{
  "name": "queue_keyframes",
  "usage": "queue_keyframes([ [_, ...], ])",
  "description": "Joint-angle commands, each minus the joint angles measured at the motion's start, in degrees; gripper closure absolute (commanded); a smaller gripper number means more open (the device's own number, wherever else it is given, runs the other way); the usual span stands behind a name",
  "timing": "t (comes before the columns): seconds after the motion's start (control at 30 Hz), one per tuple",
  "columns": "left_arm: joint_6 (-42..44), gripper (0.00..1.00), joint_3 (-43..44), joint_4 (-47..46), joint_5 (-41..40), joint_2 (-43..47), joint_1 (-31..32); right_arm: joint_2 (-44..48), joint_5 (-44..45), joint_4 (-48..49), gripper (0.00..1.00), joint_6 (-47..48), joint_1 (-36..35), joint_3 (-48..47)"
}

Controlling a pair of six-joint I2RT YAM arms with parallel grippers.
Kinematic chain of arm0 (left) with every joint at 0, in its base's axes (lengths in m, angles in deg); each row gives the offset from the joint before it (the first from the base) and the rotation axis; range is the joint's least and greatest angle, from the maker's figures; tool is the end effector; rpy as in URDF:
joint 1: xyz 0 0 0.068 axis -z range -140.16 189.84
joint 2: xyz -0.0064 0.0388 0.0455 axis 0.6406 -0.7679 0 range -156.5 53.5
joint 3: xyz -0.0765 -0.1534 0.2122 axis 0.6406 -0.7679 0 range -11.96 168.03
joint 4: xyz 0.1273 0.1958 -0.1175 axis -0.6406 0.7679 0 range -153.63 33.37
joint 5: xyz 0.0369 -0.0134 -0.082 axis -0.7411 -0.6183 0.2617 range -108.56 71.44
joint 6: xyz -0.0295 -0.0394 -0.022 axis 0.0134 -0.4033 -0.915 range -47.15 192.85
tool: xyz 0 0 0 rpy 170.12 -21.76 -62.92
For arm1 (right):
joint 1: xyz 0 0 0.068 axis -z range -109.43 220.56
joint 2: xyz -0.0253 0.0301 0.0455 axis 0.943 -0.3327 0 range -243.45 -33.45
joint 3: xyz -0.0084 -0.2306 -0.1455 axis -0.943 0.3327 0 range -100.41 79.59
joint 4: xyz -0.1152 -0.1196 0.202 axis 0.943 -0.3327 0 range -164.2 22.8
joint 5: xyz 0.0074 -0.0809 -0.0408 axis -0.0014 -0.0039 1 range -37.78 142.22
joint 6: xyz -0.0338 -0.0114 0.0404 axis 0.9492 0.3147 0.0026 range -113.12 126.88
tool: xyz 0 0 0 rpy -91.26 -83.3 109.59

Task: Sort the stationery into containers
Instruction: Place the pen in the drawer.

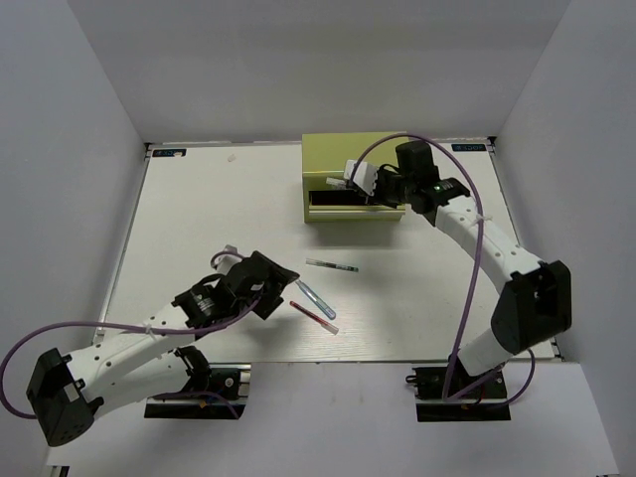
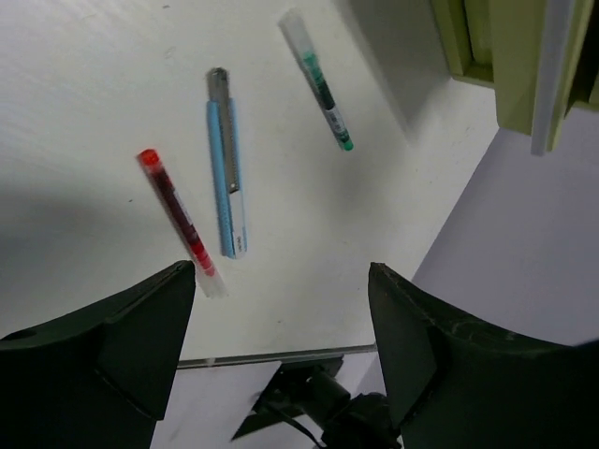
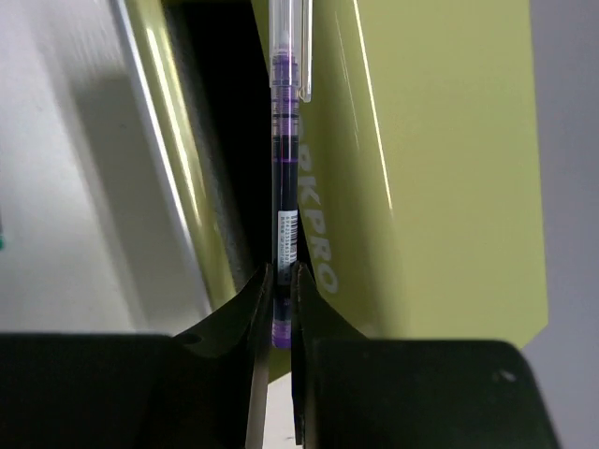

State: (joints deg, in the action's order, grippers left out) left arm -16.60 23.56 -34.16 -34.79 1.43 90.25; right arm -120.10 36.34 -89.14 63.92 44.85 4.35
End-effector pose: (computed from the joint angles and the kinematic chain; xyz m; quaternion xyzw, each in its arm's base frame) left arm 0.1254 -0.1361 0.2317 -0.3565 0.8476 -0.3033 0.2502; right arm 0.3084 0.1593 0.3279 -0.6255 0.6109 -0.0097 0.4853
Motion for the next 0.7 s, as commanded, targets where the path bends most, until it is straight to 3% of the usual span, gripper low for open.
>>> queue_keyframes([
  [0.0,-14.1,0.15,-4.5,-1.3,0.0,2.9,-0.1,-3.8,2.7,1.5,0.99,2.5,1.2,-4.4],
  [0.37,-18.3,0.14,-2.7,-2.5,5.8,-5.4,-0.1,-8.9,2.3,-1.4,0.95,8.4,1.7,-7.6],
  [0.47,-21.0,0.14,-0.9,0.4,9.3,-8.2,-0.1,-9.6,3.1,-1.6,0.78,8.4,1.9,-8.1],
  [0.5,-21.6,0.14,-0.3,1.5,9.3,-10.1,-0.1,-9.7,3.0,-1.5,0.66,8.3,1.7,-8.1],
  [0.57,-21.6,0.14,1.6,3.3,9.9,-11.8,-0.1,-8.5,2.7,-1.4,0.59,7.3,1.7,-7.6],
  [0.67,-21.6,0.14,2.4,3.8,11.0,-13.7,-0.1,-6.3,0.2,-0.6,0.56,6.3,2.0,-6.1],
])
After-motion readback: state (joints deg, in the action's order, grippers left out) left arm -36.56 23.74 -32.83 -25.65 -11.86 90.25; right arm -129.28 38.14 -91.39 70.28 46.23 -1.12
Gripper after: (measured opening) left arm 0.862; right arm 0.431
